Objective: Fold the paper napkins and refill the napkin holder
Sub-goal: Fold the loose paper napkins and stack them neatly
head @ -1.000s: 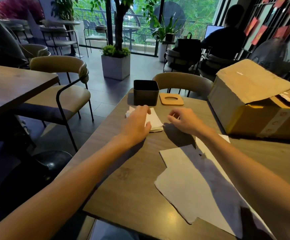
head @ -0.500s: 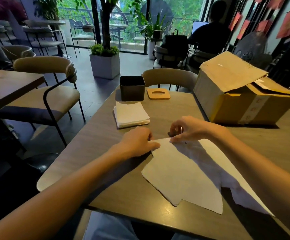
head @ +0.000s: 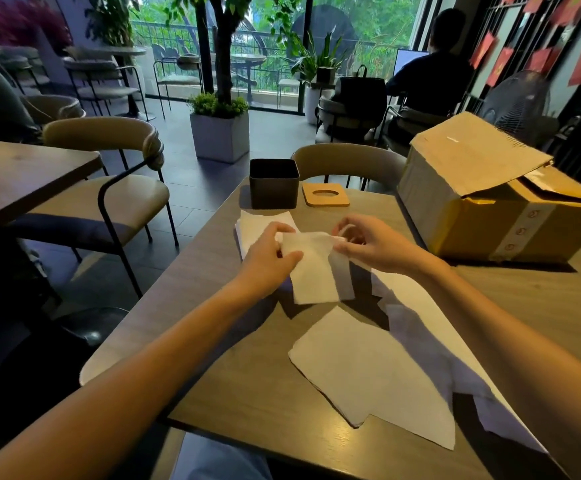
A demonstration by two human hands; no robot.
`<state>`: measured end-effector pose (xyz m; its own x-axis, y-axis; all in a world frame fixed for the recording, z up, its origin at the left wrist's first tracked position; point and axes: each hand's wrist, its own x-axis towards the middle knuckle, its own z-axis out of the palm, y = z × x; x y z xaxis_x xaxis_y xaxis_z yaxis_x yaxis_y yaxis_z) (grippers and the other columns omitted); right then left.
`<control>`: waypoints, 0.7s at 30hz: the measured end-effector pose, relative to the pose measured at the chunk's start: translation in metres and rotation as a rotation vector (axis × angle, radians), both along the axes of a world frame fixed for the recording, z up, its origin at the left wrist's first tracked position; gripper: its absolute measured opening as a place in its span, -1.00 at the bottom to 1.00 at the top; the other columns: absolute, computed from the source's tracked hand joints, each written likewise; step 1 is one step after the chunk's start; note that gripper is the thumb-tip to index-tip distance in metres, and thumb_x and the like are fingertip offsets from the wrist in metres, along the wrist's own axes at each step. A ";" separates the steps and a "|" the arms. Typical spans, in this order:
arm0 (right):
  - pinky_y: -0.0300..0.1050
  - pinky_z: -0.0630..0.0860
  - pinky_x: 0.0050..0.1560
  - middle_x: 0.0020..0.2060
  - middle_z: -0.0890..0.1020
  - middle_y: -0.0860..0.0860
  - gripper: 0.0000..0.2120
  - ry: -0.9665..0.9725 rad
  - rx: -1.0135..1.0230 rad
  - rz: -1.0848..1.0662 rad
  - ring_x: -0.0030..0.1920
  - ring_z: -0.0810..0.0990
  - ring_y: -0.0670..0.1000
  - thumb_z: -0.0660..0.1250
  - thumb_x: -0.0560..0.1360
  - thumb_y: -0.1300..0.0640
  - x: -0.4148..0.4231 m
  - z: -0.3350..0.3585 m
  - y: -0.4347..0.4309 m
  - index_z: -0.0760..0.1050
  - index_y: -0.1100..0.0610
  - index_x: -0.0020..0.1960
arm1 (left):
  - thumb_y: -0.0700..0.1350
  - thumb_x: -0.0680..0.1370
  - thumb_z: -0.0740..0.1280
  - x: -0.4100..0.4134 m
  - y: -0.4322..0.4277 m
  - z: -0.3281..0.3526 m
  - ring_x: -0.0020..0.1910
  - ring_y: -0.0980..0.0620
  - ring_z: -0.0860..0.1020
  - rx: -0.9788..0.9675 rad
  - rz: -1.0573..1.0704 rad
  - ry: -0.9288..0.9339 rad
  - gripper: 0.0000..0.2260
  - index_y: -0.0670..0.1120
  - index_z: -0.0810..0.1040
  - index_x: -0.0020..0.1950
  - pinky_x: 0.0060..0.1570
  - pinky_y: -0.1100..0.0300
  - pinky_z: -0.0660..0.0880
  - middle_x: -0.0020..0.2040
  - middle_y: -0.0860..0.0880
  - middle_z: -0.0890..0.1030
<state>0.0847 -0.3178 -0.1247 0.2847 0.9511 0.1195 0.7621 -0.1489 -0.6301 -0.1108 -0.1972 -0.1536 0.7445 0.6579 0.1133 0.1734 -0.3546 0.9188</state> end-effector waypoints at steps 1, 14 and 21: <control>-0.18 0.62 -0.08 0.05 0.60 -0.02 -0.74 0.049 0.030 -0.005 0.01 0.63 -0.03 0.39 0.57 0.06 -0.001 0.002 0.005 0.49 0.08 0.23 | -0.16 0.59 0.36 -0.001 0.008 0.002 0.24 -0.03 0.51 -0.020 0.018 -0.032 -0.65 0.02 0.33 0.32 0.10 0.06 0.59 0.28 -0.07 0.47; -0.28 0.52 -0.12 0.06 0.58 0.06 -0.77 0.254 0.269 -0.378 0.05 0.59 0.02 0.41 0.55 0.22 -0.020 -0.011 0.129 0.50 0.14 0.19 | -0.10 0.61 0.33 0.008 0.099 0.011 0.19 -0.10 0.57 0.090 0.328 0.044 -0.62 -0.04 0.32 0.39 0.03 0.10 0.59 0.23 -0.15 0.56; -0.14 0.60 -0.03 0.03 0.58 0.02 -0.78 0.107 0.151 -0.368 0.02 0.58 -0.01 0.41 0.55 0.21 -0.021 -0.040 0.145 0.49 0.09 0.17 | -0.06 0.62 0.32 0.014 0.115 -0.019 0.24 -0.12 0.55 0.325 0.310 0.228 -0.57 0.02 0.25 0.43 -0.01 0.15 0.56 0.27 -0.12 0.53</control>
<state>0.0641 -0.1724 -0.1645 0.6207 0.7578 0.2011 0.6045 -0.2993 -0.7383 -0.0971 -0.0823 -0.1722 0.5495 0.8096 0.2062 0.4990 -0.5160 0.6962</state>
